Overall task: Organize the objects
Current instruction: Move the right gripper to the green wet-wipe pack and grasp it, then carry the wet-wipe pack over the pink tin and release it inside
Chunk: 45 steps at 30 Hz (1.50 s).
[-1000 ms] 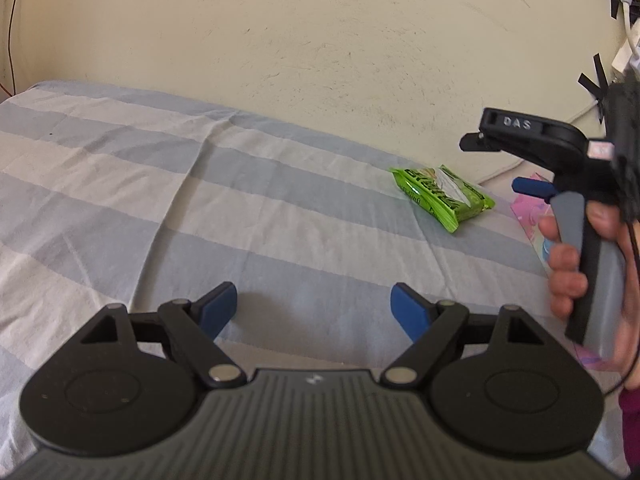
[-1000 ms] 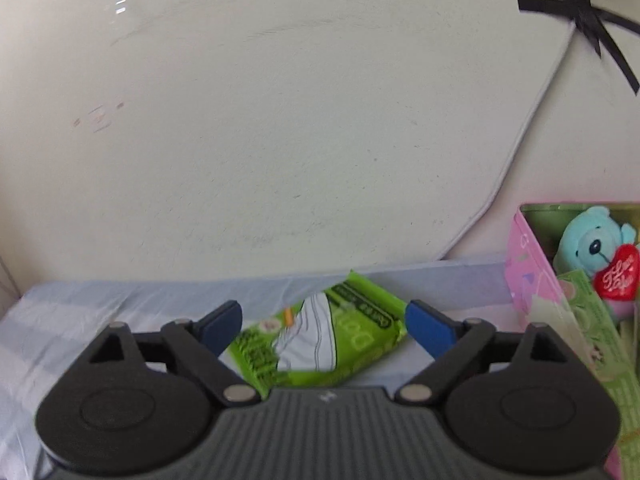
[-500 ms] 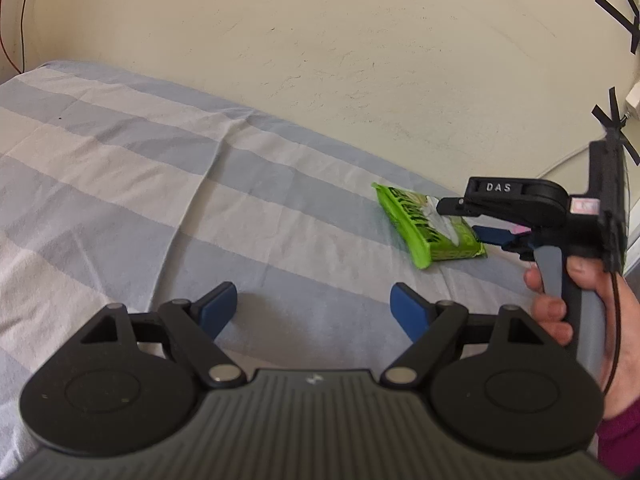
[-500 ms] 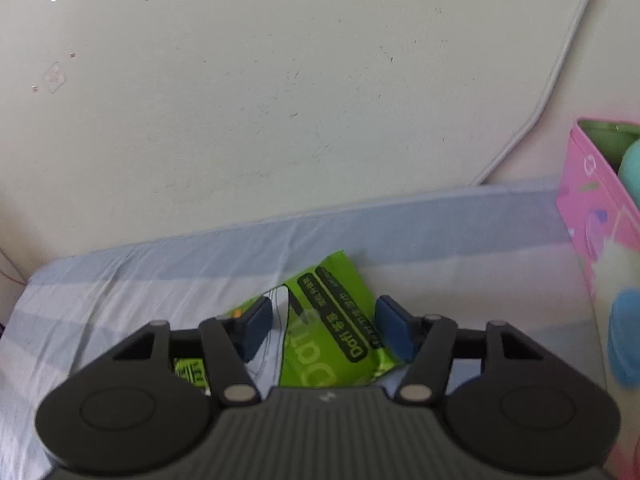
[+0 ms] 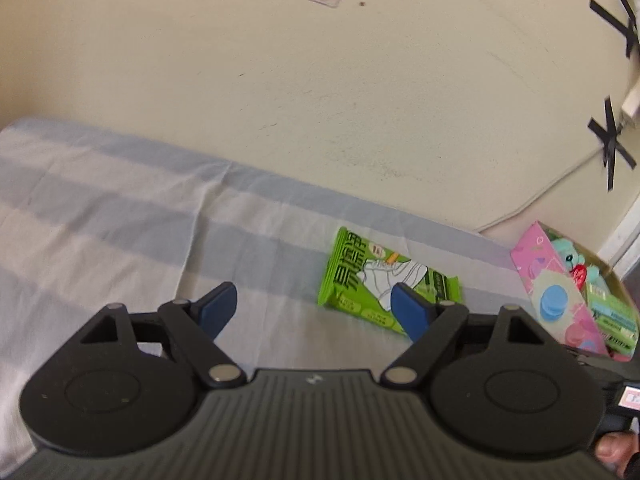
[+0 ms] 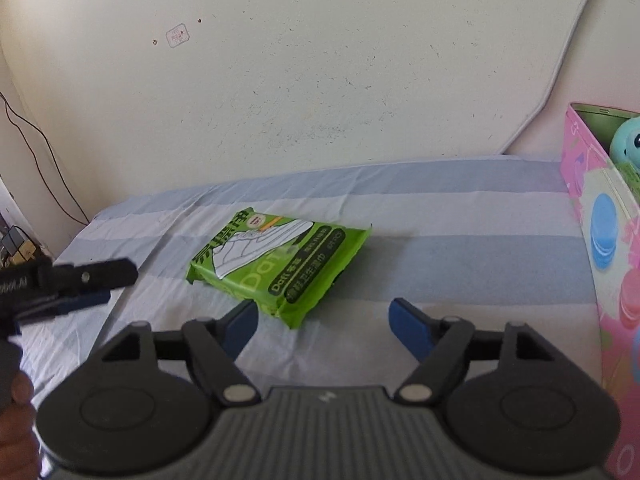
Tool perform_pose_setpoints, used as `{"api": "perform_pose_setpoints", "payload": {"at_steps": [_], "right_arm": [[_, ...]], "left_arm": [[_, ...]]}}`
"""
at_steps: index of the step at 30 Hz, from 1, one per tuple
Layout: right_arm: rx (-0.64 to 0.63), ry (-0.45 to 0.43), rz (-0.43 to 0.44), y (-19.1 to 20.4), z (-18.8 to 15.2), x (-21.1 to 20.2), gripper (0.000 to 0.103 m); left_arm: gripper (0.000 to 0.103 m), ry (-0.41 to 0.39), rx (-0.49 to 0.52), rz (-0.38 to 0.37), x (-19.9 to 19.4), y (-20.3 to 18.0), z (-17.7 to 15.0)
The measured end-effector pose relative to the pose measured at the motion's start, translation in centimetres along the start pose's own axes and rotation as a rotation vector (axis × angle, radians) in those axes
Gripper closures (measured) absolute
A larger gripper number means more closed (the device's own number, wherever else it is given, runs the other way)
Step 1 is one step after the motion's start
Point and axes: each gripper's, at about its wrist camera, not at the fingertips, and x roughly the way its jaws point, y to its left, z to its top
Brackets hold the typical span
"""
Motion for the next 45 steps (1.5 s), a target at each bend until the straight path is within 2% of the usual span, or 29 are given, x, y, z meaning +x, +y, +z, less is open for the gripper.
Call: {"api": "perform_pose_setpoints", "payload": {"at_steps": [1, 3, 7, 10, 11, 12, 13, 15, 17, 20, 23, 26, 29, 33, 36, 38, 39, 42, 43, 45], "right_arm": [[-0.007, 0.006, 0.005, 0.0, 0.0, 0.3, 0.022], [-0.047, 0.02, 0.003, 0.4, -0.2, 0.8, 0.012], [-0.161, 0.026, -0.013, 1.9, -0.3, 1.9, 0.011], [-0.209, 0.029, -0.034, 2.9, 0.1, 3.5, 0.017], [-0.226, 0.02, -0.037, 3.3, 0.2, 3.9, 0.027], [-0.248, 0.013, -0.034, 3.8, 0.2, 4.4, 0.034], [-0.26, 0.006, -0.028, 4.3, 0.2, 4.5, 0.037], [-0.254, -0.012, -0.039, 5.0, -0.2, 4.3, 0.041], [-0.242, -0.044, -0.039, 5.1, -0.5, 3.1, 0.041], [-0.234, -0.148, -0.042, 4.5, -0.8, -0.9, 0.041], [-0.23, -0.251, -0.074, 3.2, -0.9, -5.4, 0.04], [-0.238, -0.346, -0.151, 0.9, -1.5, -9.8, 0.04], [-0.231, -0.389, -0.23, -2.4, -1.9, -13.1, 0.04], [-0.225, -0.383, -0.333, -7.7, -1.9, -15.8, 0.04], [-0.203, -0.36, -0.378, -12.4, -1.5, -16.9, 0.039], [-0.169, -0.339, -0.393, -15.6, -1.1, -16.7, 0.038], [-0.154, -0.324, -0.402, -17.1, -0.9, -16.4, 0.034], [-0.112, -0.285, -0.454, -21.3, 0.0, -16.2, 0.025], [-0.088, -0.277, -0.478, -22.4, 0.2, -15.9, 0.026], [-0.025, -0.294, -0.447, -23.8, 0.2, -16.6, 0.026]], "left_arm": [[0.017, 0.015, 0.034, -0.005, 1.2, -0.3, 0.7], [0.017, 0.06, 0.051, -0.038, 3.6, -0.1, 1.6], [0.017, 0.155, 0.003, -0.14, 7.3, 0.9, 1.9], [0.022, 0.115, 0.046, -0.133, 7.5, -0.1, 1.0], [0.04, 0.114, 0.068, -0.144, 7.4, -0.5, 0.8], [0.053, 0.135, 0.053, -0.205, 7.5, -0.8, 0.8], [0.053, 0.153, 0.027, -0.22, 7.4, -0.9, 1.0], [0.055, 0.139, 0.055, -0.176, 6.5, -1.9, 1.0], [0.055, 0.095, 0.101, -0.176, 4.5, -3.4, 1.0], [0.055, 0.022, 0.166, -0.214, 1.0, -6.1, 1.6], [0.055, -0.034, 0.212, -0.284, -1.7, -9.9, 2.2], [0.055, -0.067, 0.278, -0.353, -3.0, -14.9, 2.1], [0.055, -0.071, 0.343, -0.4, -2.8, -20.2, 1.1], [0.053, -0.047, 0.389, -0.453, -0.8, -27.3, -0.4], [0.053, -0.023, 0.423, -0.48, 1.3, -32.1, -1.1], [0.053, -0.003, 0.438, -0.483, 2.8, -34.7, -1.4], [0.053, 0.011, 0.444, -0.482, 3.7, -35.8, -1.7], [0.052, 0.02, 0.468, -0.411, 6.1, -38.0, -2.6], [0.052, 0.033, 0.473, -0.382, 6.8, -38.3, -2.8], [0.046, 0.045, 0.433, -0.383, 7.3, -37.6, -2.9]]}}
